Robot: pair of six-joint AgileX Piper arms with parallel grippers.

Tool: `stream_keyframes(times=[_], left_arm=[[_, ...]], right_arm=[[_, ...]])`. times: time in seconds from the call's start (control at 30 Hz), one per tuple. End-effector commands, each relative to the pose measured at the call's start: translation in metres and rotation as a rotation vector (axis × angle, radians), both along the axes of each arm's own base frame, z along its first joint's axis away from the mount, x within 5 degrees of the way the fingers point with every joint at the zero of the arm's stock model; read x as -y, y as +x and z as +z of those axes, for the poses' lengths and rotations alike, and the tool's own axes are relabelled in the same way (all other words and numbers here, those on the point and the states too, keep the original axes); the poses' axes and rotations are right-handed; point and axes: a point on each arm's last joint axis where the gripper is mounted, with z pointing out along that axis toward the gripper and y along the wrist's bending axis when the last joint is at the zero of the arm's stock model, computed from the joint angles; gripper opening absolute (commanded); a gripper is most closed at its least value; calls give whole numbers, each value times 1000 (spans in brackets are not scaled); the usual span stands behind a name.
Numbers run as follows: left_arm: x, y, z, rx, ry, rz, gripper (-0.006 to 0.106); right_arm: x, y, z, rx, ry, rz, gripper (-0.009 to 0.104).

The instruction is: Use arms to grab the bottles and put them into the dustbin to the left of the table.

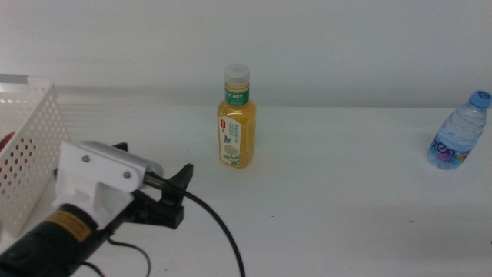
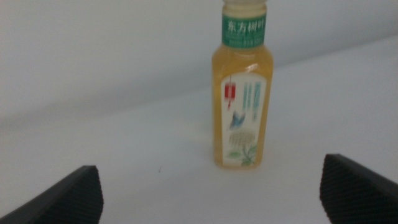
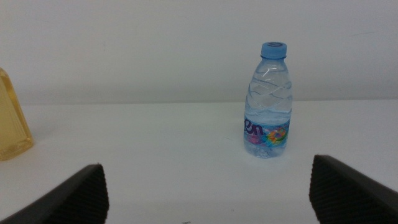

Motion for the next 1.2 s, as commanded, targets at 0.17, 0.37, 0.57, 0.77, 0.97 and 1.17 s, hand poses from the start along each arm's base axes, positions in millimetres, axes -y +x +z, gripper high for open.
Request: stream_keyframes(times=[0.17,0.37,0.57,0.77,0.97,1.17], left_arm=[[21,33,-22,23,-91,-11,94],[42,57,-36,-22,-96,-84,93],[59,76,-44,-33,-102,-98,93],[72,92,-52,-52,-111,-103,93],[80,105,-59,-59,-108,-108,93],[85,114,-66,-64,-102,-114,93]], right_arm=[[0,-1,-12,4,-16,-5,85],[0,-1,-12,4,-16,-5,85],[0,-1,-12,4,-16,-5,85],[0,-1,-12,4,-16,-5,85],[0,-1,-12,4,-16,-5,85],[0,-1,-12,4,-16,-5,85]])
